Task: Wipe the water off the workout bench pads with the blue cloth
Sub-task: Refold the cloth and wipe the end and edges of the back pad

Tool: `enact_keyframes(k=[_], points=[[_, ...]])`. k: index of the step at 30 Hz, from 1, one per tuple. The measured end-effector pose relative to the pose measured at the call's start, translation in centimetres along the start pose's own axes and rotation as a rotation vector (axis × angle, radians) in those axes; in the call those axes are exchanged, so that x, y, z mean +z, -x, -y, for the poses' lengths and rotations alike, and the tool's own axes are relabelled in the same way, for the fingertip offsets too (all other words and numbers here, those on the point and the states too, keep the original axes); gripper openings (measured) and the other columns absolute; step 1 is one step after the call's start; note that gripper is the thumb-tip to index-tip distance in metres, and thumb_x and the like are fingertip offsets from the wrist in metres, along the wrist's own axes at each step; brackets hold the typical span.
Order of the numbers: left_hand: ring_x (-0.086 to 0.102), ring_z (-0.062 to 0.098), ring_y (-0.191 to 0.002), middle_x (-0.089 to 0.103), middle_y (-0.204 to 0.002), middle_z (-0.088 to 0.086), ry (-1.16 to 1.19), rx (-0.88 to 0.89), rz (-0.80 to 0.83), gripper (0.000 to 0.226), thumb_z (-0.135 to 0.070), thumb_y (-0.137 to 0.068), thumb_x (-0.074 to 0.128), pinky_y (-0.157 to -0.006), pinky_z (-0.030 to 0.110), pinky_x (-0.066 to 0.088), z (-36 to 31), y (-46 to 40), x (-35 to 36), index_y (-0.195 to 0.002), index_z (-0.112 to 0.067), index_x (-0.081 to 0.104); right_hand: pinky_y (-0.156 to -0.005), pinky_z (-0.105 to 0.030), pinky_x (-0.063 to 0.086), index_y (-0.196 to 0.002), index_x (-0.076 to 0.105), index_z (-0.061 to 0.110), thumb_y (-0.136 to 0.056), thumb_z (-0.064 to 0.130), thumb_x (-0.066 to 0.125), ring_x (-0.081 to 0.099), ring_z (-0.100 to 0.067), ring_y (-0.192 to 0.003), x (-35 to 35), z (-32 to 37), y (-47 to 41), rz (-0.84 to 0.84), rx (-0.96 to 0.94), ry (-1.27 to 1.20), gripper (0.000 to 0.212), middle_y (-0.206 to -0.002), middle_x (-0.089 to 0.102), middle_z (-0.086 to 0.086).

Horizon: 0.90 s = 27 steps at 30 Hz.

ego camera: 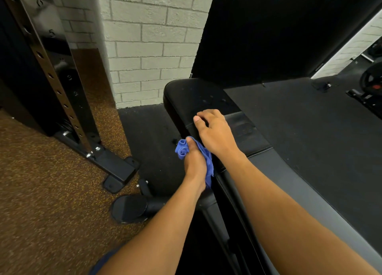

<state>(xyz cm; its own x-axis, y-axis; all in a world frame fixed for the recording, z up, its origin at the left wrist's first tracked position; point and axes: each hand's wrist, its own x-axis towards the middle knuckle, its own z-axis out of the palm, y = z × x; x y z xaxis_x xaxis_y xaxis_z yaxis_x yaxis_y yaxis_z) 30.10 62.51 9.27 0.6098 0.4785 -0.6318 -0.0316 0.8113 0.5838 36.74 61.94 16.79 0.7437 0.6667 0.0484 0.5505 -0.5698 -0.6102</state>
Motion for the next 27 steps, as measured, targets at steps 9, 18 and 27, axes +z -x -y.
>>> enact_keyframes(k=[9,18,27], points=[[0.068,0.033,-0.109,0.071,-0.118,0.017,-0.005,-0.004,-0.06,0.099,-0.092,-0.078,0.03,-0.104,0.05,0.051,-5.9,-4.8,-0.3,-0.131,-0.014,0.06,-0.125,-0.047,0.007,-0.154,0.036,0.018,-0.106,0.05,0.033,-0.002,-0.015,-0.155,-1.2,-2.0,1.0,0.052,0.074,0.119,0.058,-0.167,0.019,0.0],[0.066,0.025,-0.117,0.071,-0.123,0.005,-0.194,0.089,-0.085,0.13,-0.11,-0.046,0.028,-0.108,0.046,0.048,1.6,3.5,-0.7,-0.133,-0.019,0.063,-0.125,-0.048,0.007,-0.154,0.038,0.016,-0.106,0.049,0.034,-0.001,-0.015,-0.155,-1.5,-2.6,-0.4,0.019,0.105,0.05,0.058,-0.166,0.021,-0.002],[0.068,0.021,-0.109,0.072,-0.117,0.003,-0.194,0.112,-0.073,0.098,-0.092,-0.073,0.026,-0.104,0.047,0.051,-1.3,0.6,0.5,-0.133,-0.022,0.059,-0.125,-0.049,0.006,-0.154,0.037,0.016,-0.106,0.048,0.033,-0.002,-0.014,-0.155,-0.8,-3.0,-1.7,0.009,0.084,0.056,0.058,-0.166,0.02,-0.001]])
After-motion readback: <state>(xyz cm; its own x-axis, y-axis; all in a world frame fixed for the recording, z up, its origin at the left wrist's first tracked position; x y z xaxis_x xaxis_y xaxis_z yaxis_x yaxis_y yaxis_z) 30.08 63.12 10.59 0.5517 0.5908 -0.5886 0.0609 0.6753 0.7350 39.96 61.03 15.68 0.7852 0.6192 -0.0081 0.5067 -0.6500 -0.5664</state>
